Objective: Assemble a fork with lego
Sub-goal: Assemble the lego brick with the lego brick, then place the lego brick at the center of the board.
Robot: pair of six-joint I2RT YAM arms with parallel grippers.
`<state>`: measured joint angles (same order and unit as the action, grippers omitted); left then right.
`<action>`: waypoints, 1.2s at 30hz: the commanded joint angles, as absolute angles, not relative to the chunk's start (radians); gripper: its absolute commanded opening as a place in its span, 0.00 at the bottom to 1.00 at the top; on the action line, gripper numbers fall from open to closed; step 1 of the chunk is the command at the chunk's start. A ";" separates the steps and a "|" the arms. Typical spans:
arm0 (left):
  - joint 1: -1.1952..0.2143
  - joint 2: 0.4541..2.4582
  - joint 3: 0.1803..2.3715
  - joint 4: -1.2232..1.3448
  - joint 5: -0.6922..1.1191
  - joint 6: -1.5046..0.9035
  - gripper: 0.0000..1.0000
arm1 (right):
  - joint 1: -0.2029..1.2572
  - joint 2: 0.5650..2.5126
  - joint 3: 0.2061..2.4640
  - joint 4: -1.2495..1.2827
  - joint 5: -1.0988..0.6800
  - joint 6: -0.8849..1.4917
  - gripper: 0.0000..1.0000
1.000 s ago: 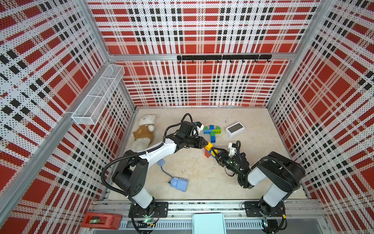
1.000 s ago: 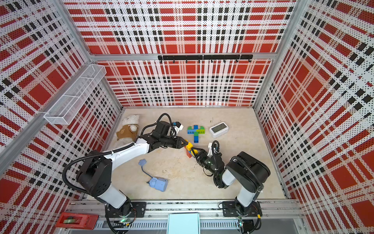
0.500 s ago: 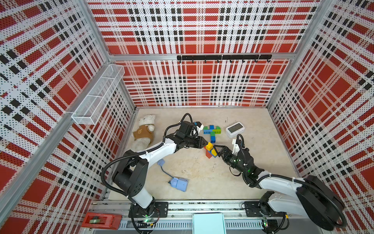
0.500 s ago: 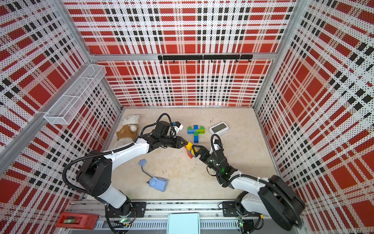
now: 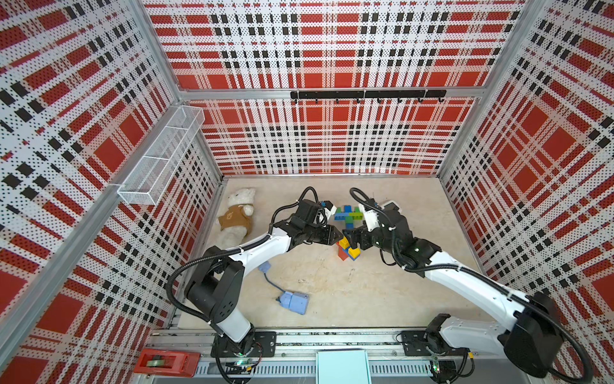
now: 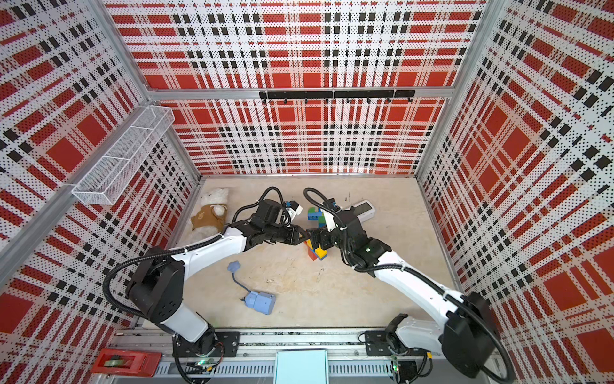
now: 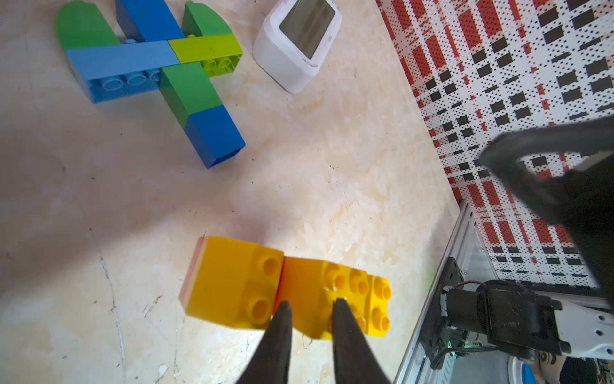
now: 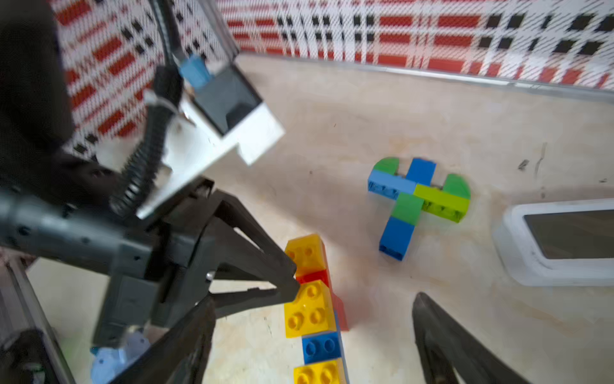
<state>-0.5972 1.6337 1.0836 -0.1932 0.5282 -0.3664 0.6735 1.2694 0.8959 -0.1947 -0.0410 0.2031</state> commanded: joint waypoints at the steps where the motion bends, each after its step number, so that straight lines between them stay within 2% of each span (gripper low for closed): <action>1: -0.610 1.653 1.095 -0.230 0.519 -0.368 0.26 | 0.673 1.312 0.917 -0.249 -0.135 0.089 0.86; 6: -0.613 1.649 1.092 -0.228 0.517 -0.371 0.26 | 0.673 1.347 0.927 -0.257 -0.132 0.066 0.80; 15: -0.616 1.649 1.094 -0.223 0.517 -0.373 0.26 | 0.673 1.420 0.964 -0.259 -0.088 0.058 0.59; 31: -0.618 1.637 1.104 -0.199 0.535 -0.396 0.26 | 0.684 1.469 0.965 -0.276 -0.060 0.028 0.34; 36: -0.571 1.590 1.088 -0.079 0.587 -0.484 0.34 | 0.711 1.463 0.926 -0.291 -0.029 0.005 0.24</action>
